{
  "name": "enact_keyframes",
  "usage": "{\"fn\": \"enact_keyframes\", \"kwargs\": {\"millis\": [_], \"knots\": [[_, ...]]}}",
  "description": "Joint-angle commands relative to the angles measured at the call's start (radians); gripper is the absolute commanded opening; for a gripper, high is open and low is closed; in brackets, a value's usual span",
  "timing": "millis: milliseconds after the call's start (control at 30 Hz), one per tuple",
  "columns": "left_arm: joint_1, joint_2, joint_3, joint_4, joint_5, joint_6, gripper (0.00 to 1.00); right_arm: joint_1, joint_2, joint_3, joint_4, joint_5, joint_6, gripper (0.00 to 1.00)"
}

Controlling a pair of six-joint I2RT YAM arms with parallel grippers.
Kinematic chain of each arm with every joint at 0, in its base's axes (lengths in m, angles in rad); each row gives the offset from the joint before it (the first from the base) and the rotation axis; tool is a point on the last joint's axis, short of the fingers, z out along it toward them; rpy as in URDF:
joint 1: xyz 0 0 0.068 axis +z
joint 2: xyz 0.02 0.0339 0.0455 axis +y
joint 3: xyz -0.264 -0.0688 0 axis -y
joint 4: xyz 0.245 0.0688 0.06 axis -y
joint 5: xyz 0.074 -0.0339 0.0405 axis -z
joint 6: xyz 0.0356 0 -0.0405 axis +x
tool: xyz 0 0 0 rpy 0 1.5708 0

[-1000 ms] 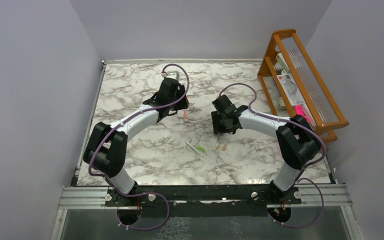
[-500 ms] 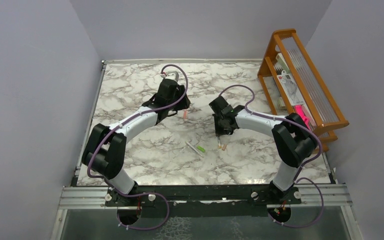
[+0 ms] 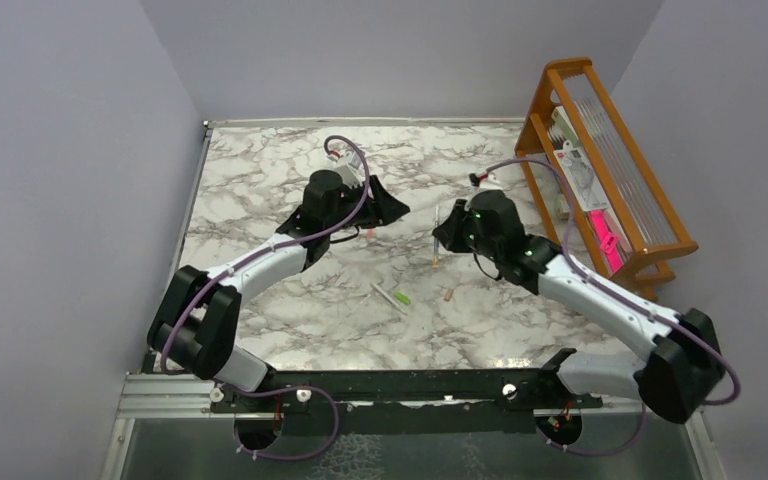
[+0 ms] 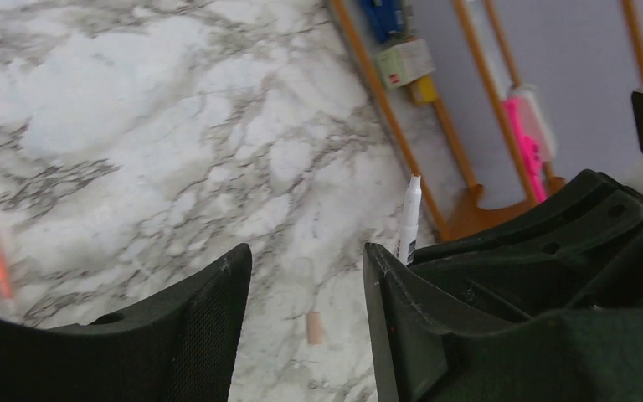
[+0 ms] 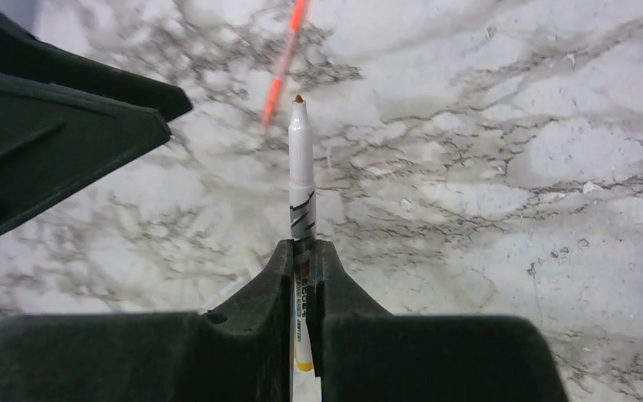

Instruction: Insert the pens into the pen caps

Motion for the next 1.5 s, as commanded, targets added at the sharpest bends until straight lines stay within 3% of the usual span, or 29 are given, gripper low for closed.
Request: {"fn": "enact_keyframes", "kwargs": {"millis": [0, 167, 467, 900, 1067, 1233, 1400, 1467], "knots": [[-0.031, -0.093, -0.058, 0.296, 0.147, -0.107, 0.54, 0.005, -0.225, -0.187, 0.348, 0.02, 0.062, 0.02], [-0.066, -0.104, -0.078, 0.44, 0.19, -0.141, 0.54, 0.005, -0.401, -0.331, 0.571, 0.003, 0.091, 0.01], [-0.132, -0.109, -0.127, 0.651, 0.236, -0.158, 0.56, 0.004, -0.482, -0.303, 0.624, -0.024, 0.025, 0.01], [-0.228, -0.087, -0.079, 0.675, 0.26, -0.099, 0.57, 0.005, -0.487, -0.263, 0.622, -0.115, 0.016, 0.01], [-0.244, -0.075, -0.067, 0.677, 0.242, -0.095, 0.33, 0.004, -0.496, -0.256, 0.611, -0.136, 0.022, 0.01], [-0.248, -0.054, -0.057, 0.682, 0.261, -0.095, 0.01, 0.005, -0.513, -0.253, 0.597, -0.159, 0.021, 0.01], [-0.248, -0.049, -0.056, 0.684, 0.269, -0.086, 0.0, 0.004, -0.528, -0.237, 0.562, -0.146, 0.002, 0.02], [-0.249, -0.045, -0.049, 0.684, 0.287, -0.072, 0.0, 0.005, -0.524, -0.216, 0.524, -0.132, -0.013, 0.15]]}}
